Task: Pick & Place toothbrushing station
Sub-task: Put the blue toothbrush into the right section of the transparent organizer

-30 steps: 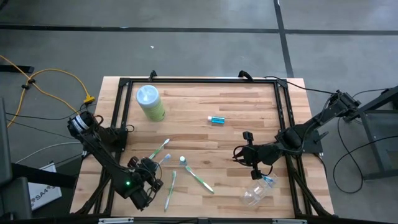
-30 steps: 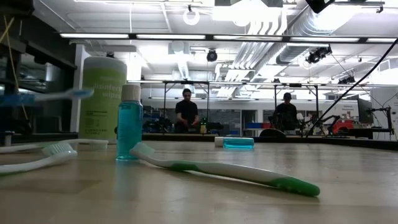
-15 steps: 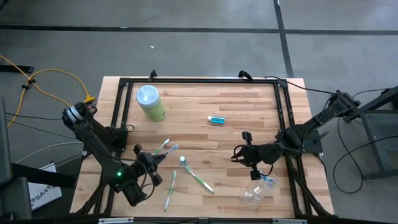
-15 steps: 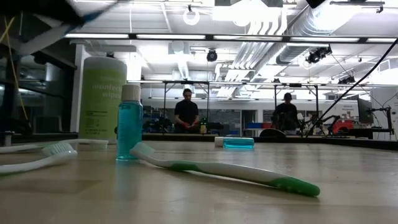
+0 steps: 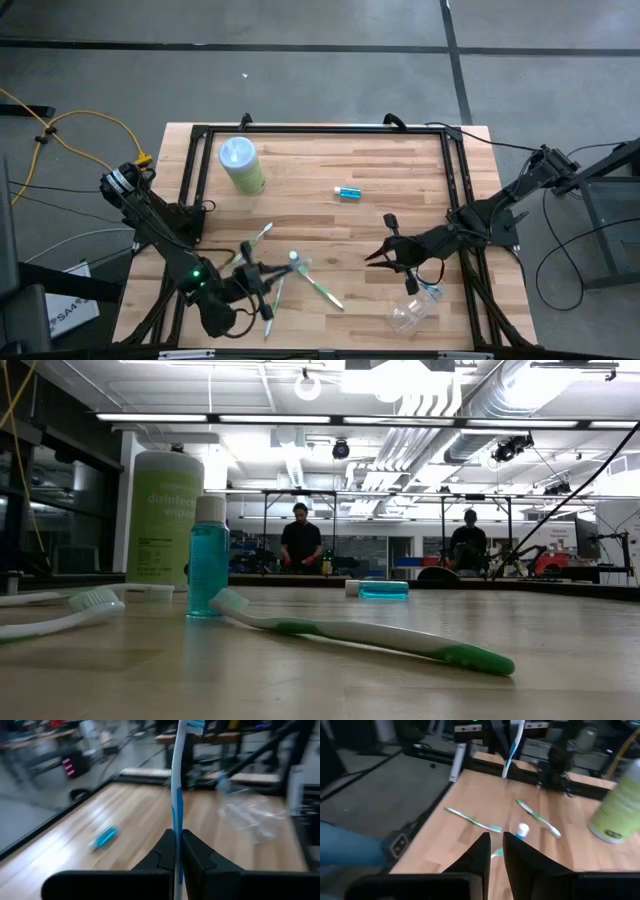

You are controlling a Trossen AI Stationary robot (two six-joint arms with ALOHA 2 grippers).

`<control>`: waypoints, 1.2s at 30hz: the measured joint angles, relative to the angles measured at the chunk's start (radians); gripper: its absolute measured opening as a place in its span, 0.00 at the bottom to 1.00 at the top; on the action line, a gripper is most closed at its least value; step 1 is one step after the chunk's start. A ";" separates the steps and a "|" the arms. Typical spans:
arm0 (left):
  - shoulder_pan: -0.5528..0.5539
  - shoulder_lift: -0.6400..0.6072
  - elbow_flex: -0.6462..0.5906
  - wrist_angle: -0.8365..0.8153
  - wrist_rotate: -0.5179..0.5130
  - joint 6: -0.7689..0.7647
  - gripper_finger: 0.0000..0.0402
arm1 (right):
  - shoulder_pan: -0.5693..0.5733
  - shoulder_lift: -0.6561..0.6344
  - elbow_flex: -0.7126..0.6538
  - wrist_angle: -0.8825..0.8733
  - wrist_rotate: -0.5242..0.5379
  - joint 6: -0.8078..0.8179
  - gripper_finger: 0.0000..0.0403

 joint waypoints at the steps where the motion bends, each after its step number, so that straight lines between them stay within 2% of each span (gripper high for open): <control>1: 0.008 0.002 0.000 0.081 0.030 0.088 0.01 | 0.000 0.000 0.000 0.006 -0.014 -0.010 0.11; 4: 0.035 0.017 0.000 0.303 0.130 0.341 0.01 | 0.000 0.000 0.000 0.035 -0.038 -0.035 0.11; 7: 0.070 0.035 0.000 0.465 0.243 0.517 0.01 | 0.000 0.000 0.000 0.089 -0.070 -0.080 0.11; 12: 0.126 0.063 0.000 0.601 0.359 0.651 0.01 | 0.013 0.000 0.000 0.189 -0.081 -0.176 0.11; 18: 0.190 0.117 0.001 0.775 0.524 0.770 0.01 | 0.022 0.000 0.000 0.226 -0.100 -0.239 0.11; 21: 0.221 0.145 0.001 0.823 0.598 0.789 0.01 | 0.022 0.000 0.000 0.226 -0.104 -0.250 0.11; 27: 0.287 0.199 0.001 0.871 0.713 0.710 0.01 | 0.021 0.033 0.000 0.235 -0.102 -0.257 0.11; 31: 0.315 0.217 0.000 0.878 0.729 0.631 0.01 | 0.011 0.065 0.000 0.191 -0.091 -0.249 0.11; 36: 0.317 0.226 0.000 0.873 0.730 0.613 0.01 | -0.001 0.066 0.000 0.124 -0.028 -0.200 0.11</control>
